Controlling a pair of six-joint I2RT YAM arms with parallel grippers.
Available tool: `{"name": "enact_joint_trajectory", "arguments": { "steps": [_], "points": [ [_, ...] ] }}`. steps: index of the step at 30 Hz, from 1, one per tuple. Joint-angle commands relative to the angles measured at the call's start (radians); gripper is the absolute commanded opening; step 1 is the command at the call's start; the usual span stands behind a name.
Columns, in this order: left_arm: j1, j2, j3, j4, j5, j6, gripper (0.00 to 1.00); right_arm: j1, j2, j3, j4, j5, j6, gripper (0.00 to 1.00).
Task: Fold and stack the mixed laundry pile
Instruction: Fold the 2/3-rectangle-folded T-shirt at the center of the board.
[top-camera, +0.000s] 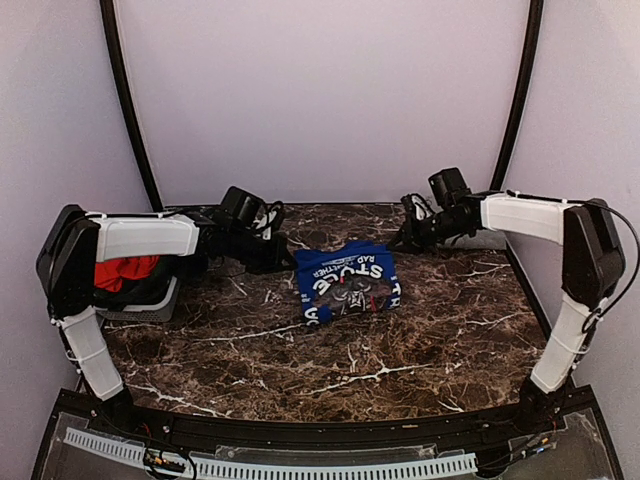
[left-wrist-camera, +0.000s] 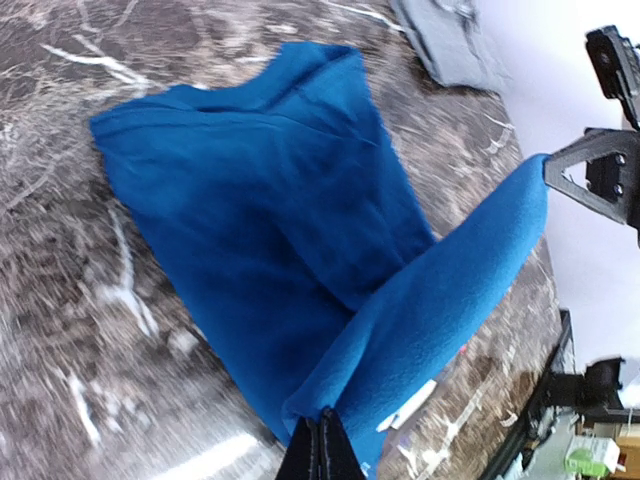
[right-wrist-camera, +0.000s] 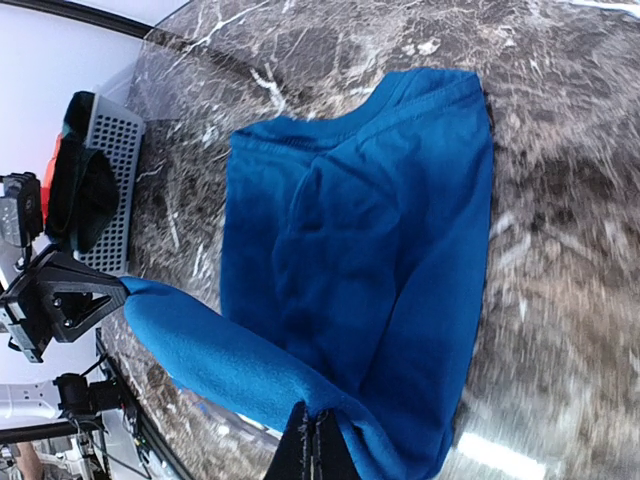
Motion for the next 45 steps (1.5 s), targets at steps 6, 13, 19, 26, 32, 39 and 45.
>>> {"name": "enact_joint_trajectory", "arguments": {
  "steps": [6,13,19,26,32,39,45],
  "points": [
    [0.065,0.284,0.113,0.117,0.02,0.015,0.0,-0.021,0.319,0.118,0.172,-0.021,-0.041,0.0],
    [0.062,0.327,0.084,0.134,0.078,0.019,0.0,-0.008,0.331,0.012,0.22,-0.039,-0.015,0.0],
    [-0.024,0.183,-0.085,0.135,0.041,0.017,0.0,0.059,0.165,-0.239,0.287,-0.056,0.032,0.0],
    [-0.063,0.003,-0.223,0.146,0.02,-0.065,0.0,0.083,-0.07,-0.4,0.225,-0.002,0.044,0.0],
    [-0.06,-0.036,-0.144,0.054,-0.004,-0.012,0.0,0.056,-0.112,-0.333,0.148,0.023,0.007,0.0],
    [-0.01,-0.022,-0.085,0.036,0.006,0.005,0.0,-0.005,-0.07,-0.222,0.105,0.016,-0.031,0.0],
    [0.034,0.055,-0.003,0.038,0.021,0.045,0.0,-0.035,0.055,-0.12,0.126,-0.011,-0.042,0.0]
  ]
}}
